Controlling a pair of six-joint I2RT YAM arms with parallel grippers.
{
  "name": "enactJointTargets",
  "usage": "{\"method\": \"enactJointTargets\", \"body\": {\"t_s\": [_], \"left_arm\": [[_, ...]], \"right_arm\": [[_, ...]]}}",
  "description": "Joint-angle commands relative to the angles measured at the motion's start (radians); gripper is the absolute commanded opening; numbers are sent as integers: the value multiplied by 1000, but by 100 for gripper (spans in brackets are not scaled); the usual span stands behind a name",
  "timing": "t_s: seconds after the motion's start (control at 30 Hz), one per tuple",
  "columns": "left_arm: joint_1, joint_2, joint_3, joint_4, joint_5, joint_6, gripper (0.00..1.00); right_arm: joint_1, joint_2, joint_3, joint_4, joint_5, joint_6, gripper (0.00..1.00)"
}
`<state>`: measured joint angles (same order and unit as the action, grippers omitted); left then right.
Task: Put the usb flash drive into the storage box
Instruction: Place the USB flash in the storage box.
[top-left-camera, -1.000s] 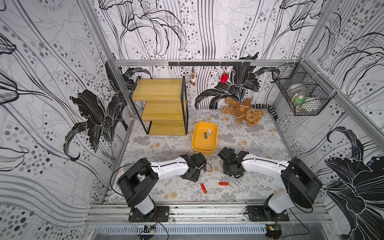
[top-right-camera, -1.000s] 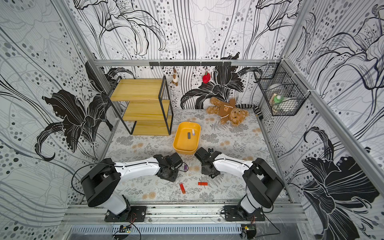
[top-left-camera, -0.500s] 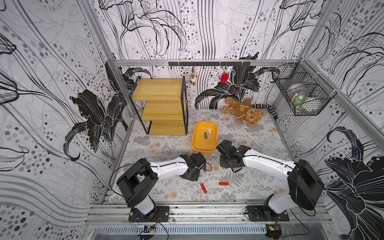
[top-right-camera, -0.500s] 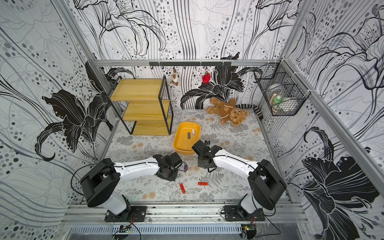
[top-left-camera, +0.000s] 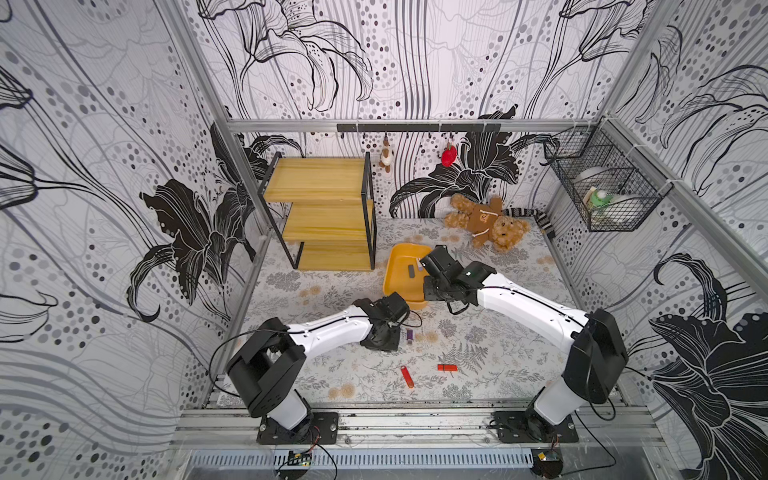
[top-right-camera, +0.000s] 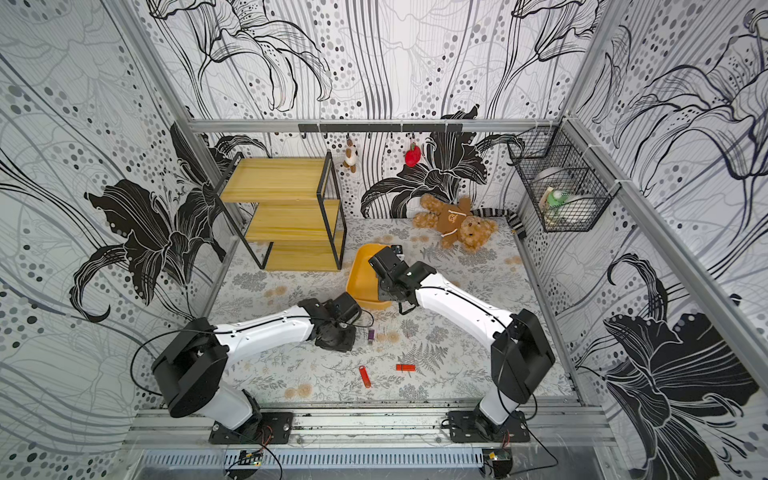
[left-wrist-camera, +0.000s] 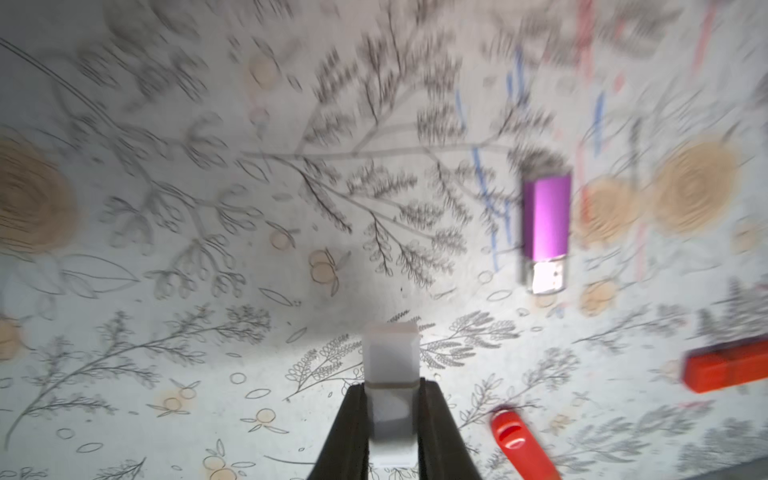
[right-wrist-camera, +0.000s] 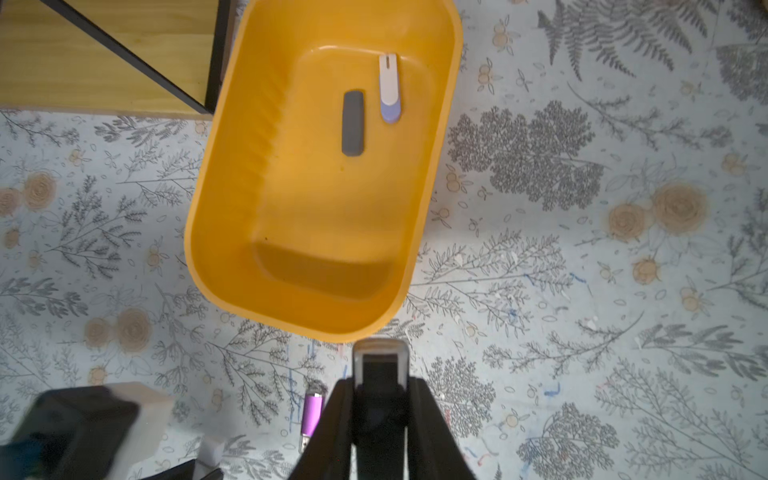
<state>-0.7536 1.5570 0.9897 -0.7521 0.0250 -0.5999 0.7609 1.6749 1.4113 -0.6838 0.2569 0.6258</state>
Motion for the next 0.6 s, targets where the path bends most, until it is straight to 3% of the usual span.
{"method": "enactJointTargets", "body": {"t_s": [0.0, 0.27, 0.57], "left_arm": [[82, -64, 82, -61, -2, 41, 0], [188, -113, 182, -141, -13, 92, 0], [223, -132, 179, -151, -10, 109, 0]], "right_arm": [[-9, 108, 92, -38, 23, -66, 0], [-61, 323, 287, -50, 25, -113, 0], [-100, 522, 478, -82, 46, -168, 0]]}}
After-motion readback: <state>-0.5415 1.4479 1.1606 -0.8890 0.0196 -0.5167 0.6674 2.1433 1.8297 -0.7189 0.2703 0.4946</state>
